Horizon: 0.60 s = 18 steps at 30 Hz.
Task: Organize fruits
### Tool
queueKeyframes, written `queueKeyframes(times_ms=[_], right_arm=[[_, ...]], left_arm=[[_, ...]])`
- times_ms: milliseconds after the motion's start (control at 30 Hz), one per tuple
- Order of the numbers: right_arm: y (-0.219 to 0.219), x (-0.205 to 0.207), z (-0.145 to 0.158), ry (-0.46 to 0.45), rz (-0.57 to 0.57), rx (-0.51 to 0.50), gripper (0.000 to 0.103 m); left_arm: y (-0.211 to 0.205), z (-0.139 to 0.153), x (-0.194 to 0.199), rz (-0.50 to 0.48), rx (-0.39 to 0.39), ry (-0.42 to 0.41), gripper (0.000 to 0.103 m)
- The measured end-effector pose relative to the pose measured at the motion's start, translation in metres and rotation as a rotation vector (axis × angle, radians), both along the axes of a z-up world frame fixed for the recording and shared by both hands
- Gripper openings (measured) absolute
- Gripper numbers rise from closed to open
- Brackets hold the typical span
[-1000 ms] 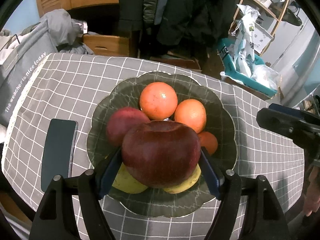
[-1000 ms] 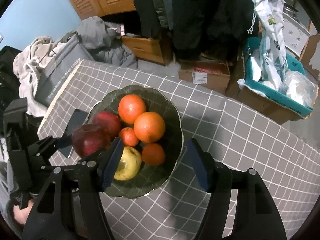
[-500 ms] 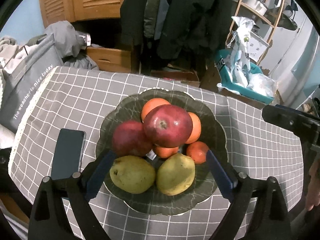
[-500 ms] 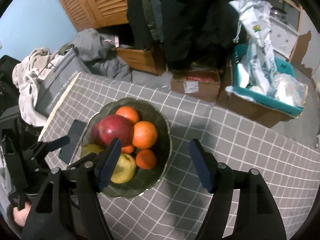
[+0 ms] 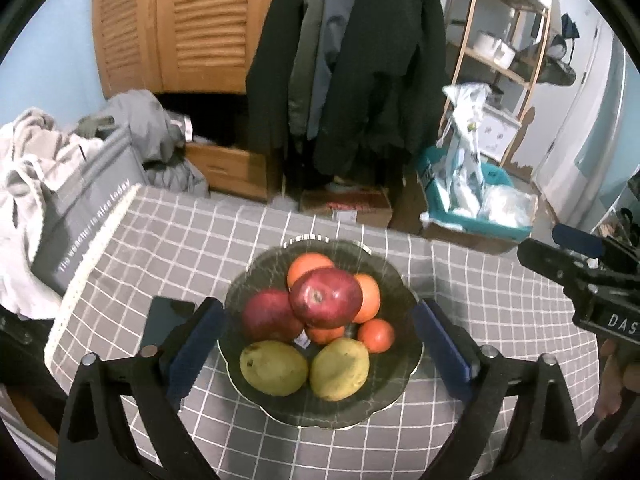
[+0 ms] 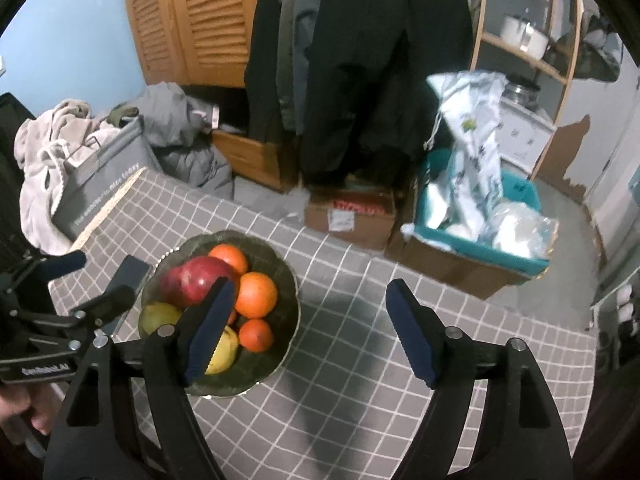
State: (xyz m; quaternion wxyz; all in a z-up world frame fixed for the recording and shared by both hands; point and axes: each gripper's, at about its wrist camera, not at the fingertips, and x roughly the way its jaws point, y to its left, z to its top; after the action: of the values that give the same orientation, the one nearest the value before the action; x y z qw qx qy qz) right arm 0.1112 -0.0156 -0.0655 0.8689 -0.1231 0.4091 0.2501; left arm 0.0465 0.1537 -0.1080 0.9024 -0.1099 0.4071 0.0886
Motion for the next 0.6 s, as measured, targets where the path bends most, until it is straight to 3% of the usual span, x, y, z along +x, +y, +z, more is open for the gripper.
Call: queueKeyframes(times_ms=[333, 600], right_arm=[[-0.023, -0.017, 0.05, -0.131, -0.035, 0.076, 0.081], [-0.035, -0.032, 0.075, -0.22, -0.048, 0.078, 0.081]], left_arm=[[-0.011, 0.056, -0.02, 0.009, 0.066, -0.145, 0.102], [-0.018, 0.087, -0.03, 0.009, 0.083, -0.223, 0.102]])
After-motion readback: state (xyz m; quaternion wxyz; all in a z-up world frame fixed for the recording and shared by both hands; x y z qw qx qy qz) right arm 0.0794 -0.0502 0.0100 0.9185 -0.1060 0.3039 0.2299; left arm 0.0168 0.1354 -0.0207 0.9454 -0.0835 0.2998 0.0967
